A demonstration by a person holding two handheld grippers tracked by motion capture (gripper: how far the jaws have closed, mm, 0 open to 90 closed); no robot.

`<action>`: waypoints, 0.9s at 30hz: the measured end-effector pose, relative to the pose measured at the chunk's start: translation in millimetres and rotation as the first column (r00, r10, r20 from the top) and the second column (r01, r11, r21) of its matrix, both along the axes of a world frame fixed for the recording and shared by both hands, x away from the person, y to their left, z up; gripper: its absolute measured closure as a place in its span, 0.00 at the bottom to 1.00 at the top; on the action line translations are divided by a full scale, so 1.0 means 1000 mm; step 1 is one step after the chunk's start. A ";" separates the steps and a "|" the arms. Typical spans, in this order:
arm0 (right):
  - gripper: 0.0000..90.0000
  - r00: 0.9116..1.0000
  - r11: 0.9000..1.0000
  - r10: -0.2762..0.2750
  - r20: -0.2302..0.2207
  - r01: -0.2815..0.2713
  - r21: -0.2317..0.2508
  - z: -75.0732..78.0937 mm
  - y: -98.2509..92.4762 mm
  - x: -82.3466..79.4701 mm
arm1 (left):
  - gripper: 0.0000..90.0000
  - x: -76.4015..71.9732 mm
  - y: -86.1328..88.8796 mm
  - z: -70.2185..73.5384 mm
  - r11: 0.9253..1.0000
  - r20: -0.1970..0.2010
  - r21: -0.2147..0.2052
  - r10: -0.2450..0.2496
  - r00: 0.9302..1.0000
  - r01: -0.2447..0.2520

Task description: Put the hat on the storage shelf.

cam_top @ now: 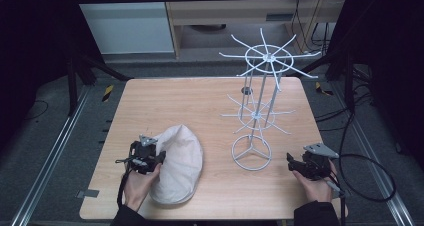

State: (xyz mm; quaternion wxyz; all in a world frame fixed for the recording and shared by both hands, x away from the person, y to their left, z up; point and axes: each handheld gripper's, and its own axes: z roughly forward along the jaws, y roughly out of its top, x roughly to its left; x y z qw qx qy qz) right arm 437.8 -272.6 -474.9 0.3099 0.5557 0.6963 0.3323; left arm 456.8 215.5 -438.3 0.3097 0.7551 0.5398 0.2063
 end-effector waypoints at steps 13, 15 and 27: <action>0.26 1.000 1.000 0.003 -0.003 -0.003 0.003 -0.001 -0.001 0.000 | 0.97 -0.014 0.014 0.026 0.992 0.137 -0.124 -0.018 0.990 0.035; 0.26 1.000 1.000 0.003 -0.002 -0.003 0.003 -0.001 -0.002 0.000 | 0.97 -0.017 0.015 0.031 0.990 0.156 -0.132 -0.025 0.987 0.046; 0.26 1.000 1.000 0.006 -0.001 -0.006 0.004 -0.001 -0.002 0.000 | 0.97 -0.037 0.016 0.061 0.978 0.288 -0.168 -0.068 0.955 0.121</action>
